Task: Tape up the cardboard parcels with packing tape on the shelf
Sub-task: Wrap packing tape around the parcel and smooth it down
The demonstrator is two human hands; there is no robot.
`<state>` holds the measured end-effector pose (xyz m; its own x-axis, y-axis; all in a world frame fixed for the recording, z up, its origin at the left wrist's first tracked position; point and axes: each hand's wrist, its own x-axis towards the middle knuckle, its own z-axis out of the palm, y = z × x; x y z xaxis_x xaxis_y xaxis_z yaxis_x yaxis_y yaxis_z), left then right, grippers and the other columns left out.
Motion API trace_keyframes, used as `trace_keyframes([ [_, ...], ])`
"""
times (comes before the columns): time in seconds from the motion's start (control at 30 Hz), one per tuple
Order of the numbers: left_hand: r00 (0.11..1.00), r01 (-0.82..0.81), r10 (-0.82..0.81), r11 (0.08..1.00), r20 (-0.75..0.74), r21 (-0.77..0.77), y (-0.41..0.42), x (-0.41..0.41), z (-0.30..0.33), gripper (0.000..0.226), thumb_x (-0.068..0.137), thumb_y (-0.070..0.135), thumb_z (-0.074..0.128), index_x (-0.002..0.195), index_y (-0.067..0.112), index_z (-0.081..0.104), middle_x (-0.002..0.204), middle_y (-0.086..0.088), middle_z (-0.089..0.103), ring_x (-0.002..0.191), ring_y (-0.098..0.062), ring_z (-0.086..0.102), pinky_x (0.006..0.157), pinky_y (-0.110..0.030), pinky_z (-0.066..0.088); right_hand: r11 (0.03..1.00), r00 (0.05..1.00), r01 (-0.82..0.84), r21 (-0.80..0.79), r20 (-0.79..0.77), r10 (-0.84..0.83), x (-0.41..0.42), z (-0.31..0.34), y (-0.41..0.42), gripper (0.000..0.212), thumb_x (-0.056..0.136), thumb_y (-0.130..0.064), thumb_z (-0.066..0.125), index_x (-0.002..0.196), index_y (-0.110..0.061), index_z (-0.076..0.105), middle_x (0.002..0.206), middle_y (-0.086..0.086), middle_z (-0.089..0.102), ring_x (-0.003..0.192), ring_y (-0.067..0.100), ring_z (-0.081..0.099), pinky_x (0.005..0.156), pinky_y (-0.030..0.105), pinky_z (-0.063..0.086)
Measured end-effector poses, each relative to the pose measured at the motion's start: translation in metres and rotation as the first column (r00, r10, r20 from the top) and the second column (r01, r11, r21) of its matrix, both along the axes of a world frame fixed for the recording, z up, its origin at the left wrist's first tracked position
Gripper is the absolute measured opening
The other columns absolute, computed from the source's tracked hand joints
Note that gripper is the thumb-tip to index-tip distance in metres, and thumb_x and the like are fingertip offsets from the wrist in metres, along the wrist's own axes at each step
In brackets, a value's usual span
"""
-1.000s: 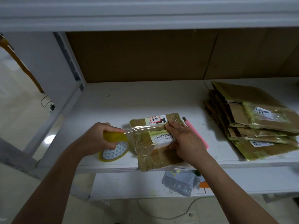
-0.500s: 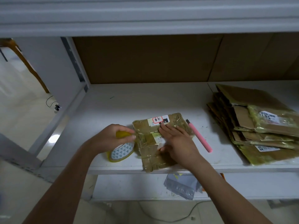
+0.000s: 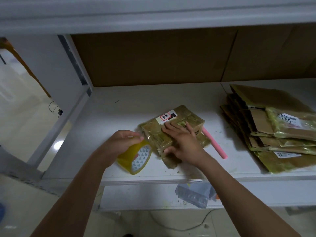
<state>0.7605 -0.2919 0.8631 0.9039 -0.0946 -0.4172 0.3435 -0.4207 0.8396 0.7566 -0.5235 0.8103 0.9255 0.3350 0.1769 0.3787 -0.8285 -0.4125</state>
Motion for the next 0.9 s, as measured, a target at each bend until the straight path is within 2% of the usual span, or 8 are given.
trace_keyframes([
  [0.13,0.998,0.034,-0.032,0.999,-0.06,0.038,-0.002,-0.001,0.001,0.019,0.087,0.029,0.072,0.098,0.014,0.073,0.088,-0.015,0.075,0.077,-0.028,0.072,0.062,-0.029,0.058,0.997,0.998,-0.054,0.05,-0.034,0.056,0.014,0.002,-0.015,0.077,0.077,-0.041,0.077,0.145,-0.029,0.043,0.155,-0.013,0.031,0.147,0.005,0.016,0.106,0.017,-0.028],
  [0.27,0.996,0.031,-0.023,0.995,-0.089,0.09,-0.003,-0.003,-0.003,0.025,0.082,0.036,0.076,0.094,0.014,0.074,0.083,-0.011,0.076,0.08,-0.031,0.073,0.073,-0.038,0.06,0.996,0.995,-0.078,0.052,-0.058,0.081,0.02,0.004,-0.02,0.077,0.077,-0.038,0.077,0.146,-0.03,0.041,0.155,-0.015,0.03,0.148,0.006,0.015,0.112,0.026,-0.022],
  [0.37,0.997,0.01,-0.002,0.995,-0.08,0.096,-0.006,-0.006,-0.004,0.024,0.082,0.04,0.075,0.095,0.019,0.073,0.085,-0.008,0.075,0.077,-0.026,0.073,0.071,-0.034,0.059,0.997,0.99,-0.073,0.004,-0.123,0.073,0.017,0.01,-0.019,0.082,0.08,-0.039,0.075,0.15,-0.031,0.033,0.158,-0.015,0.021,0.149,0.006,0.005,0.113,0.03,-0.023],
  [0.5,0.997,-0.012,0.017,0.997,-0.07,0.072,-0.009,-0.008,-0.006,0.021,0.083,0.039,0.075,0.092,0.02,0.073,0.087,-0.009,0.075,0.078,-0.026,0.073,0.073,-0.035,0.059,0.991,0.97,-0.034,-0.131,-0.242,0.002,0.008,0.024,-0.005,0.083,0.081,-0.062,0.043,0.155,-0.031,0.02,0.163,-0.012,0.003,0.148,0.009,-0.014,0.117,0.041,-0.021],
  [0.6,0.998,-0.014,0.02,0.994,-0.058,0.109,-0.011,-0.007,-0.005,0.021,0.082,0.039,0.076,0.089,0.019,0.074,0.084,-0.008,0.075,0.079,-0.027,0.072,0.081,-0.039,0.059,0.991,0.987,0.093,-0.094,-0.121,-0.104,-0.003,0.016,0.014,0.096,0.077,-0.082,0.017,0.151,-0.023,0.032,0.163,-0.003,0.012,0.151,0.016,-0.003,0.118,0.046,-0.017],
  [0.67,0.998,-0.018,0.025,0.992,-0.053,0.121,-0.011,-0.006,-0.001,0.025,0.082,0.037,0.076,0.089,0.013,0.073,0.074,-0.009,0.073,0.065,-0.024,0.071,0.068,-0.033,0.059,0.988,0.991,0.126,-0.094,-0.043,-0.13,-0.002,0.007,0.018,0.088,0.084,-0.077,0.019,0.148,-0.02,0.037,0.162,0.002,0.018,0.151,0.019,0.003,0.118,0.047,-0.015],
  [0.77,1.0,0.007,-0.002,0.971,-0.019,0.241,-0.006,-0.004,0.004,0.036,0.086,0.037,0.073,0.079,0.001,0.071,0.059,-0.009,0.068,0.042,-0.015,0.06,0.046,-0.017,0.045,0.989,0.991,0.113,-0.097,-0.054,-0.119,0.003,0.006,0.019,0.076,0.091,-0.068,0.031,0.149,-0.017,0.037,0.162,0.004,0.019,0.151,0.021,0.003,0.119,0.05,-0.012],
  [0.9,0.997,0.071,-0.073,0.908,-0.01,0.413,-0.005,-0.006,0.002,0.043,0.087,0.044,0.069,0.066,0.007,0.062,0.061,-0.008,0.063,0.054,-0.021,0.057,0.062,-0.026,0.043,0.991,0.992,0.104,-0.078,-0.056,-0.109,0.005,0.004,0.018,0.066,0.096,-0.057,0.042,0.149,-0.017,0.037,0.162,0.005,0.019,0.151,0.021,0.002,0.119,0.05,-0.011],
])
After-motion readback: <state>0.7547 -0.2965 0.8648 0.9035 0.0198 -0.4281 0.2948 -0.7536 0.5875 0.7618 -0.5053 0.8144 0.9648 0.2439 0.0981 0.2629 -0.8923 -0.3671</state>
